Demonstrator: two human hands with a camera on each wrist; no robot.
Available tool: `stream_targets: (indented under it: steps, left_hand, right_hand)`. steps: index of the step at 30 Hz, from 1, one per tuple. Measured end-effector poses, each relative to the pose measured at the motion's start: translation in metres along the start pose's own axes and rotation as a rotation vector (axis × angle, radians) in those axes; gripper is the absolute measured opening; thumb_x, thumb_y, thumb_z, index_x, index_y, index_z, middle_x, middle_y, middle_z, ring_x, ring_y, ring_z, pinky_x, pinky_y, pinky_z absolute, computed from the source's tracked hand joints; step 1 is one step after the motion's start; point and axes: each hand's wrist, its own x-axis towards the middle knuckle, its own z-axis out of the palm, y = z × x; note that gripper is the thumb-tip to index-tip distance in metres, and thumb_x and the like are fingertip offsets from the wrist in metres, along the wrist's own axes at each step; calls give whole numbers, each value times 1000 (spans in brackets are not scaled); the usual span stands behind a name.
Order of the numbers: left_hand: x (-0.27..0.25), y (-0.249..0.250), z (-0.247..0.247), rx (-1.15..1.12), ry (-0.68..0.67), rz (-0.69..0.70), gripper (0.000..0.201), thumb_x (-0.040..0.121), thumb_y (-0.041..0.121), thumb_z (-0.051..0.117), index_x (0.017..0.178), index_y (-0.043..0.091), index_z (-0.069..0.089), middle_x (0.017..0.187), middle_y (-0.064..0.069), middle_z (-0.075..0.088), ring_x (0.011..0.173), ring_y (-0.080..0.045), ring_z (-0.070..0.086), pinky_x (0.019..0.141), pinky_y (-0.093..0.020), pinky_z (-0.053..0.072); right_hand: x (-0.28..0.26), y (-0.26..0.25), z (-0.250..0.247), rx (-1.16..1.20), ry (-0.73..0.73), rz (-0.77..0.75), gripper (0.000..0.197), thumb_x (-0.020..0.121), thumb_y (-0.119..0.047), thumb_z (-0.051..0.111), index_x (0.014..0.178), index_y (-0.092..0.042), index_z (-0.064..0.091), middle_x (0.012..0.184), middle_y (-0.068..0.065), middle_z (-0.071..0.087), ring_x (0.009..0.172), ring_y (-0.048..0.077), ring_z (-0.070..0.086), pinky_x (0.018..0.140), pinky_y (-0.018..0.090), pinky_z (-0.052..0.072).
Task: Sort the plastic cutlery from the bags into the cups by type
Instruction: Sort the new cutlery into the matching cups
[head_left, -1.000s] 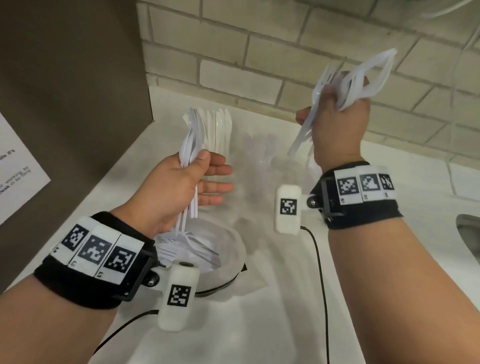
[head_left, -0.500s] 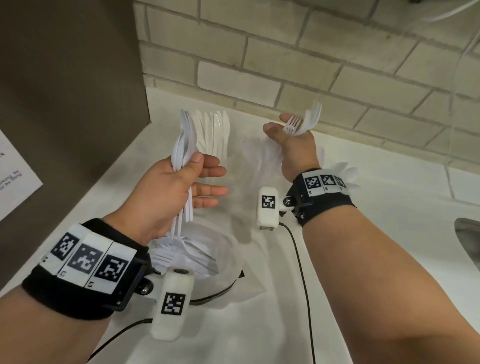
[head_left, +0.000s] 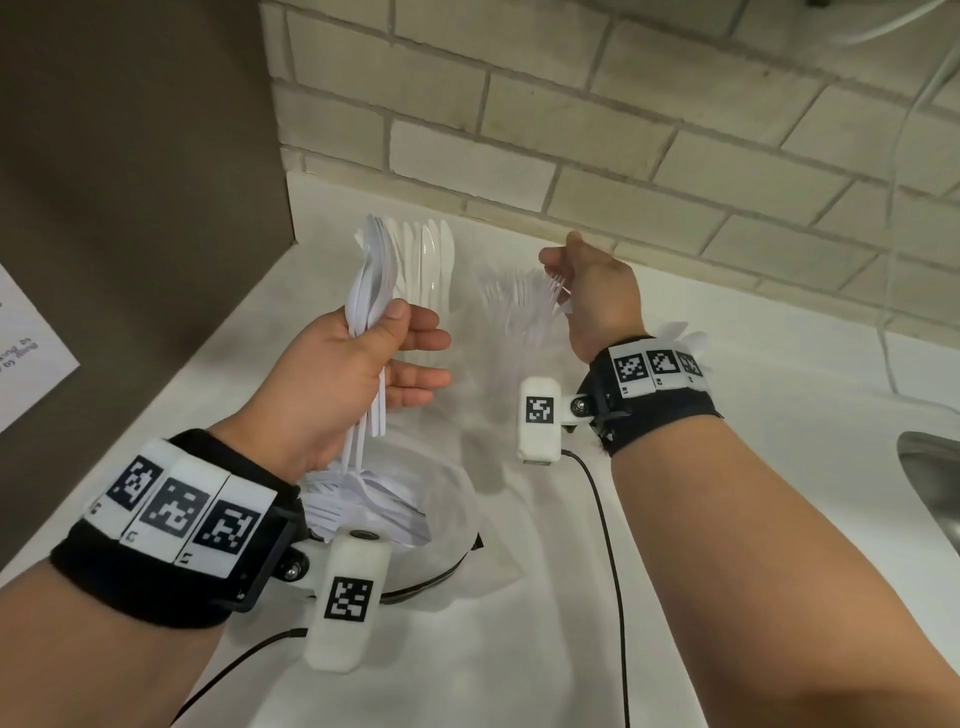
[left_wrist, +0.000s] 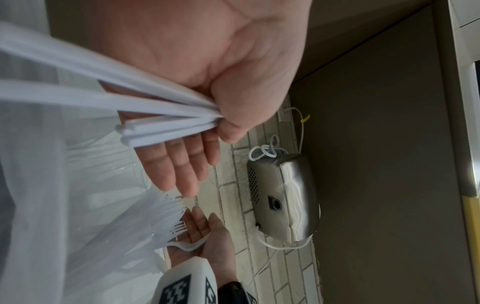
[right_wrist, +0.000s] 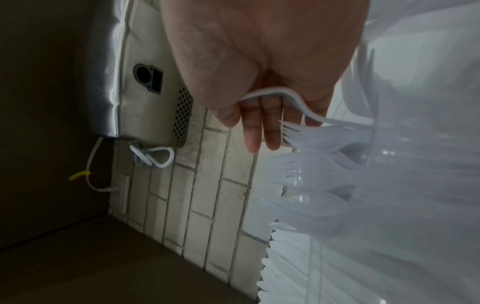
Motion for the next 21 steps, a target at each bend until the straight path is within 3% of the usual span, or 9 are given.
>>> stream_targets:
  steps: [2, 4, 6, 8, 10, 12, 15, 18, 21]
  left_hand:
    - [1, -1, 0, 7, 9, 1, 30, 99, 32, 45, 98, 9, 65, 97, -8, 75, 83, -27, 73, 75, -35, 61]
    - [2, -1, 1, 7, 8, 0, 30, 99, 31, 46, 94, 9, 65, 91, -7, 75, 79, -26, 73, 72, -33, 61]
    - [3, -2, 2, 13, -2, 0, 29, 99, 31, 46, 92, 9, 65, 87, -6, 75, 75, -23, 72, 70, -32, 61]
    - [4, -3, 3, 18, -16, -3, 29, 99, 31, 47, 92, 10, 65, 85, -5, 74, 74, -22, 71, 70, -32, 60]
    - [4, -3, 3, 37, -23, -5, 29, 98, 32, 48, 91, 9, 65, 83, -5, 73, 72, -21, 71, 70, -34, 60]
    - [4, -3, 3, 53, -20, -21, 29, 98, 32, 49, 89, 9, 64, 74, -4, 70, 66, -20, 69, 69, -36, 60]
    - [3, -3, 6, 56, -34, -57, 30, 96, 34, 51, 84, 9, 62, 58, -1, 58, 51, -18, 59, 56, -33, 57]
    - [2, -3, 11, 97, -88, -53, 30, 92, 37, 56, 83, 9, 61, 53, 1, 46, 40, -13, 41, 43, -25, 42]
    - [0, -2, 12, 120, -163, -41, 31, 83, 37, 64, 83, 6, 64, 55, 0, 49, 39, -11, 33, 43, -22, 29]
  right_hand:
    - [-1, 2, -3, -16, 5, -4, 31, 98, -33, 45, 89, -19, 71, 95, -6, 72, 93, 9, 64, 85, 27, 45]
    - [-4, 1, -4, -64, -22, -50, 32, 99, -26, 38, 104, -23, 69, 120, -8, 66, 114, 8, 56, 94, 22, 41]
    - [-8, 2, -2, -291, -160, -101, 37, 103, -24, 30, 129, -20, 57, 139, -3, 53, 130, 10, 43, 107, 20, 32]
    - [-9, 4, -2, -480, -233, -161, 42, 105, -30, 27, 140, -17, 46, 147, 1, 45, 138, 15, 36, 113, 24, 24]
    - [-12, 3, -2, -487, -247, -172, 45, 104, -38, 27, 143, -20, 42, 149, -2, 43, 138, 13, 35, 110, 20, 22]
    - [-17, -5, -1, -469, -232, -189, 48, 103, -43, 29, 142, -20, 44, 148, -2, 44, 138, 13, 36, 113, 25, 24]
    - [-41, -25, 8, -325, -254, -272, 42, 100, -42, 43, 135, -20, 52, 133, -5, 55, 125, 7, 48, 108, 26, 36]
    - [-70, -41, 17, -116, -541, -244, 45, 89, -28, 63, 131, -20, 49, 112, 0, 64, 101, 4, 62, 89, 18, 47]
    - [-86, -44, 21, -43, -692, -157, 52, 83, -29, 68, 130, -23, 47, 111, 22, 65, 96, 17, 66, 90, 34, 54]
